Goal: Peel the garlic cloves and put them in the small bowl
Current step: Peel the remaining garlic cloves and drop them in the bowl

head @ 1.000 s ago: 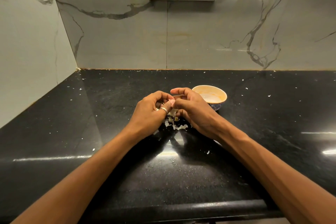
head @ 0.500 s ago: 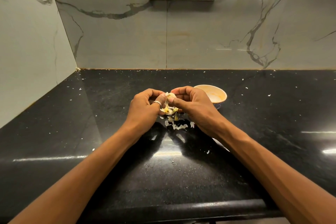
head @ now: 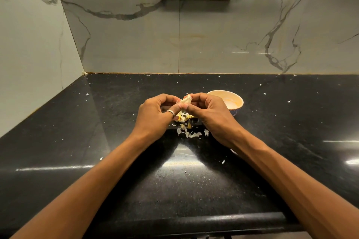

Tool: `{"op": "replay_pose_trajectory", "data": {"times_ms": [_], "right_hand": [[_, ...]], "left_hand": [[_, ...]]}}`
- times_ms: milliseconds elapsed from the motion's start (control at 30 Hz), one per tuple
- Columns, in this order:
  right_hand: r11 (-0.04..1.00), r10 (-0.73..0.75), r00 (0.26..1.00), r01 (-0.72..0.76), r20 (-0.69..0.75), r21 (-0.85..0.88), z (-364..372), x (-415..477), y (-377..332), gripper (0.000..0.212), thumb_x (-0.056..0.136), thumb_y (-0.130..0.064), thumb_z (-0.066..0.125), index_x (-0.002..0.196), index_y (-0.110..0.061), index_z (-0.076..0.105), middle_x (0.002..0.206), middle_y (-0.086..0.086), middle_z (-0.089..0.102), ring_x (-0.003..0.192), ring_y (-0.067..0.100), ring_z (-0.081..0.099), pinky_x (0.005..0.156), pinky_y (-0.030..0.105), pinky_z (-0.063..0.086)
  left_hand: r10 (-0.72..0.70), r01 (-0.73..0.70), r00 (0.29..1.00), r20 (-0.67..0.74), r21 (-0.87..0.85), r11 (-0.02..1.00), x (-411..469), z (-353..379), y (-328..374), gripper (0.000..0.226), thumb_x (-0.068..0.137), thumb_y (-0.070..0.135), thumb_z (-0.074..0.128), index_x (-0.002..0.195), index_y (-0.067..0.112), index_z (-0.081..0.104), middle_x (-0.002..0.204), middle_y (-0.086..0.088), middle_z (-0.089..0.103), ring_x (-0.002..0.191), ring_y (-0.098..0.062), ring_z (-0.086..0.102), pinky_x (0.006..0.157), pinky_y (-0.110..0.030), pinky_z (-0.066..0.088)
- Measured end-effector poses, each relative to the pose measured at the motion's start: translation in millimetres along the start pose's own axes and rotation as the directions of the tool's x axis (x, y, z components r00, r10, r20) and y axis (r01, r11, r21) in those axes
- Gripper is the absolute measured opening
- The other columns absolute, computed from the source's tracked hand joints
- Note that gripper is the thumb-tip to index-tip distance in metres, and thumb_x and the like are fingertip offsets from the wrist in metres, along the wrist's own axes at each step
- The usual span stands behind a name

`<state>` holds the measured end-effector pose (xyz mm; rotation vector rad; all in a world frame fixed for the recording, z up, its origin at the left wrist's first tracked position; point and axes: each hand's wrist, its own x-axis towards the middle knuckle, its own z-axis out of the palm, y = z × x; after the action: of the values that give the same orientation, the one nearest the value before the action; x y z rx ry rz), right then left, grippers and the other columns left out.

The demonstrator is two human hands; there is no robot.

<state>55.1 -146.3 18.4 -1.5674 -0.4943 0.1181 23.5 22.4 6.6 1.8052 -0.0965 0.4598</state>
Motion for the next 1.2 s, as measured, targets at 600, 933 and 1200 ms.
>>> {"op": "replay_pose_trajectory", "data": {"times_ms": [600, 933, 1200], "right_hand": [[0.945, -0.118, 0.991, 0.131, 0.06, -0.299, 8, 0, 8, 0.024, 0.097, -0.033, 0.062, 0.103, -0.013, 0.07, 0.102, 0.018, 0.073, 0.103, 0.038, 0.068, 0.089, 0.059, 0.055], [0.968, -0.079, 0.997, 0.074, -0.012, -0.24, 6, 0, 2, 0.023, 0.098, -0.011, 0.054, 0.1, -0.017, 0.076, 0.092, 0.007, 0.077, 0.084, 0.018, 0.072, 0.083, 0.044, 0.059], [0.975, -0.088, 0.994, 0.072, -0.066, -0.211, 8, 2, 5, 0.025, 0.095, -0.008, 0.058, 0.092, -0.021, 0.079, 0.085, 0.007, 0.078, 0.088, 0.027, 0.075, 0.086, 0.051, 0.06]], "left_hand": [[-0.015, 0.016, 1.0, -0.01, 0.075, 0.997, -5, 1, 5, 0.011, 0.085, 0.014, 0.079, 0.096, 0.017, 0.079, 0.082, 0.0, 0.078, 0.077, -0.01, 0.075, 0.074, -0.028, 0.062], [0.076, -0.072, 0.997, -0.028, 0.125, 0.99, -8, 4, 9, 0.01, 0.085, 0.017, 0.079, 0.096, 0.017, 0.079, 0.08, 0.003, 0.076, 0.074, -0.004, 0.073, 0.073, -0.018, 0.059], [0.065, -0.066, 0.998, 0.007, 0.126, 0.99, -10, 2, 9, 0.01, 0.085, 0.011, 0.078, 0.095, 0.014, 0.078, 0.083, 0.001, 0.077, 0.075, -0.009, 0.075, 0.066, -0.025, 0.062]]}}
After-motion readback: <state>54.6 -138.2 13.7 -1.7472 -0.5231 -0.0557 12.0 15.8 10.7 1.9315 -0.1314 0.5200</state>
